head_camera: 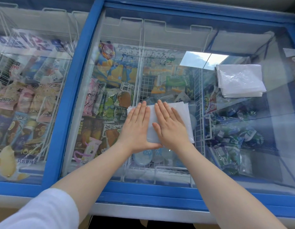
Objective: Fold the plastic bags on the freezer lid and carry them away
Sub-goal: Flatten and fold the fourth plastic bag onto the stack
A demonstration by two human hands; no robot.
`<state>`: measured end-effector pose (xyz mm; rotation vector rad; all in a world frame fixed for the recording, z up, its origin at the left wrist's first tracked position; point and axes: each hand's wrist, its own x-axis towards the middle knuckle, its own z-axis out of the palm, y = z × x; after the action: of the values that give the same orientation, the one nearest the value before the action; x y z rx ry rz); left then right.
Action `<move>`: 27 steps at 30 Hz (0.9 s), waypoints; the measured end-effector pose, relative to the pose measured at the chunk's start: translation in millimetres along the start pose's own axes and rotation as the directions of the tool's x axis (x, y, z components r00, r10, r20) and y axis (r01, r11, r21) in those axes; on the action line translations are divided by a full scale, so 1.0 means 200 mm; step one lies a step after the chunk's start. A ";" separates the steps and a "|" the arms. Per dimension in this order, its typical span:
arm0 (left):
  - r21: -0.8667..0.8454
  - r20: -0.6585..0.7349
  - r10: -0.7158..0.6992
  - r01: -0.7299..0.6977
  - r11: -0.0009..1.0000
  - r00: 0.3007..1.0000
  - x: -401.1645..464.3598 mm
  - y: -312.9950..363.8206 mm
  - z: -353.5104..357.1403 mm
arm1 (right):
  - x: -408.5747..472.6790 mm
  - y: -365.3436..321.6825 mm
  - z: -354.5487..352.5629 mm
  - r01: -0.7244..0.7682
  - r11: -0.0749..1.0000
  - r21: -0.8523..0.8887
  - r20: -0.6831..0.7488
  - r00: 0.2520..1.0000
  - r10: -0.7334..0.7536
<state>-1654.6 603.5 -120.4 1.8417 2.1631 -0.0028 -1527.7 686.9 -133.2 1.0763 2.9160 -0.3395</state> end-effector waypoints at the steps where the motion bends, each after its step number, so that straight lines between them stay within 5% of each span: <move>1: 0.007 -0.001 0.004 -0.004 1.000 1.000 0.00 -0.01 0.00 | 0.00 0.00 0.00 -0.017 1.000 -0.012 -0.001 1.000 0.017; 12: 0.077 -0.004 -0.025 0.026 0.997 1.000 -0.01 0.03 -0.04 | -0.08 0.19 -0.04 -0.241 0.968 -0.063 0.011 0.970 0.243; 17: 0.003 -0.085 0.225 -0.225 0.974 0.971 0.13 0.27 -0.06 | -0.08 0.19 -0.04 -0.234 0.970 -0.060 0.021 0.972 0.236; 27: 0.021 -0.011 0.059 -0.059 0.998 0.998 0.04 0.11 0.03 | -0.09 0.21 -0.04 -0.251 0.966 -0.062 0.010 0.968 0.252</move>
<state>-1632.7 613.3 -123.7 1.9209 2.1225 -0.0016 -1486.0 709.1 -131.5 1.4046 2.7092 -0.2499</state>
